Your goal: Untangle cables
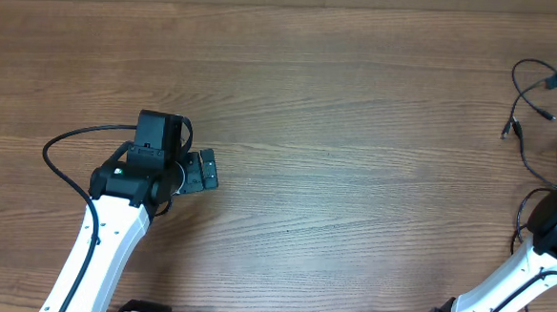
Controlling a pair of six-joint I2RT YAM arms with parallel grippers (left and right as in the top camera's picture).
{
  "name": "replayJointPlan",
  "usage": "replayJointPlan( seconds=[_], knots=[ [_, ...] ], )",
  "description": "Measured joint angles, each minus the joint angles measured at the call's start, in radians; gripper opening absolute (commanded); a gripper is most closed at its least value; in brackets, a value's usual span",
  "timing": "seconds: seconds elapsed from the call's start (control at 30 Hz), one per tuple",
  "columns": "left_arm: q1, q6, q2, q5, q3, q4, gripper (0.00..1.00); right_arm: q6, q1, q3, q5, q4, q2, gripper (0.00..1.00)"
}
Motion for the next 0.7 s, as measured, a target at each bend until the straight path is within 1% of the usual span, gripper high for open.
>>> replayJointPlan(
  seconds=[0.03,0.1,0.13,0.23,0.37,0.4,0.7],
  knots=[
    [0.000,0.000,0.000,0.000,0.000,0.000,1.00,-0.011,0.005,0.000,-0.029,-0.029,0.000,1.00],
    [0.000,0.000,0.000,0.000,0.000,0.001,1.00,-0.027,0.020,0.000,-0.074,-0.089,0.000,0.96],
    [0.000,0.000,0.000,0.000,0.000,0.000,1.00,-0.035,0.033,0.000,-0.092,-0.124,0.000,0.91],
    [0.000,0.000,0.000,0.000,0.000,0.000,1.00,-0.058,0.080,0.000,-0.124,-0.200,0.000,0.87],
    [0.000,0.000,0.000,0.000,0.000,0.000,1.00,-0.086,0.169,0.000,-0.140,-0.263,0.000,0.87],
    [0.000,0.000,0.000,0.000,0.000,0.000,1.00,-0.090,0.201,0.000,-0.144,-0.278,0.000,1.00],
    [0.000,0.000,0.000,0.000,0.000,0.000,1.00,-0.107,0.463,0.000,-0.157,-0.322,0.000,1.00]
  ],
)
